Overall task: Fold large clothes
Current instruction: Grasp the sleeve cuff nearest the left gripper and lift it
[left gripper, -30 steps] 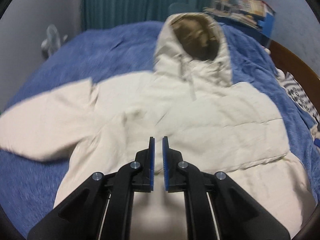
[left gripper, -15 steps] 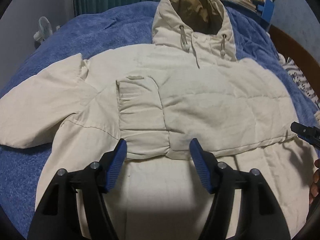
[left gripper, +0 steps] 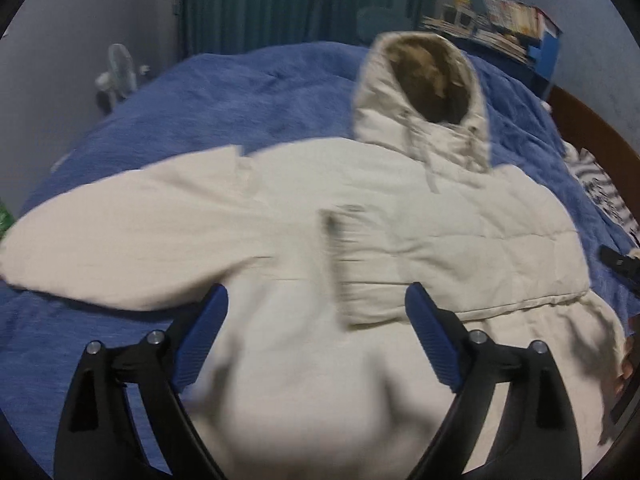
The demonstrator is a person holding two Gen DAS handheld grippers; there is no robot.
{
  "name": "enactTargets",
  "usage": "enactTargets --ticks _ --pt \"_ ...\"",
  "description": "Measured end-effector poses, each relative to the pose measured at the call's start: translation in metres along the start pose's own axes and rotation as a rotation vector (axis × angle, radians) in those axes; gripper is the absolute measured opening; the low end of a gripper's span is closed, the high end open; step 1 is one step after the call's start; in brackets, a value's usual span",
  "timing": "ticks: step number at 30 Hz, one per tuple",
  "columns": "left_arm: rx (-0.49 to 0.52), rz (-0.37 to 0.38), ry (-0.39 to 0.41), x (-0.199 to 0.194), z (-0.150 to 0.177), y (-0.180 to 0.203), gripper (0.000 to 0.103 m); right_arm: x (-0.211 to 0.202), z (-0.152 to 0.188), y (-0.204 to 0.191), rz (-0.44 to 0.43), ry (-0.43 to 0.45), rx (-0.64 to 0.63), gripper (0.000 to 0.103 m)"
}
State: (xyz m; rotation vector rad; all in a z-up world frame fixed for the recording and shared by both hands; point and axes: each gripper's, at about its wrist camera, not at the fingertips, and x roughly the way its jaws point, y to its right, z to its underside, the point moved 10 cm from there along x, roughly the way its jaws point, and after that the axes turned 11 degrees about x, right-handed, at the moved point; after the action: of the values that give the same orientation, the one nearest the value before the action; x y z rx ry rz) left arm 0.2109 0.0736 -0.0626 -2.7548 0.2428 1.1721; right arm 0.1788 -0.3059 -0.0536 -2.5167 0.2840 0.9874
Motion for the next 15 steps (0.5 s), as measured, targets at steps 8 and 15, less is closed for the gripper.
enactTargets --ticks 8,15 --pt "-0.184 -0.221 -0.068 -0.029 0.034 -0.149 0.094 -0.010 0.006 -0.020 -0.014 -0.007 -0.018 0.096" --pt "-0.361 -0.220 -0.072 -0.032 0.057 -0.259 0.093 -0.003 0.030 -0.030 0.015 -0.076 -0.110 0.096"
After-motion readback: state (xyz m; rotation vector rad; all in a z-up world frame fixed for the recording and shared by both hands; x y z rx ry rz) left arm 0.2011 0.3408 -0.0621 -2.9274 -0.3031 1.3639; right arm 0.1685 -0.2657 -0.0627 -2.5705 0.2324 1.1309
